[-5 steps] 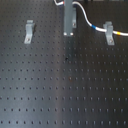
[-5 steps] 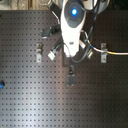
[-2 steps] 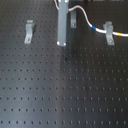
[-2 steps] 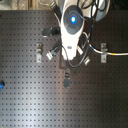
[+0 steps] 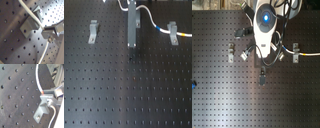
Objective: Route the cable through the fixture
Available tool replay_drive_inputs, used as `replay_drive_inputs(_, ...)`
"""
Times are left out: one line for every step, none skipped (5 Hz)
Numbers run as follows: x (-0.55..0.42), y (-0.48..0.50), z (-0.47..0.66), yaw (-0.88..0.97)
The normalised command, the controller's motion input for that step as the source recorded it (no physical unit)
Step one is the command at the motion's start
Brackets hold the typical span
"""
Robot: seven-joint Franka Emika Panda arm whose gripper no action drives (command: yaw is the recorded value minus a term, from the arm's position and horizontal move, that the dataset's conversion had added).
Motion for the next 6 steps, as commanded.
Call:
replay_drive_inputs(-0.025,0.004,0.17,0.33)
replay_drive_inputs(0.008,0.051,0.21,0.47)
replay_drive_inputs(0.01,0.032,0.22,0.55)
replay_drive_inputs(0.007,-0.008,0.24,0.58)
replay_drive_inputs(-0.022,-0.118,0.27,0.39)
replay_drive_inputs(0.001,0.0,0.03,0.03)
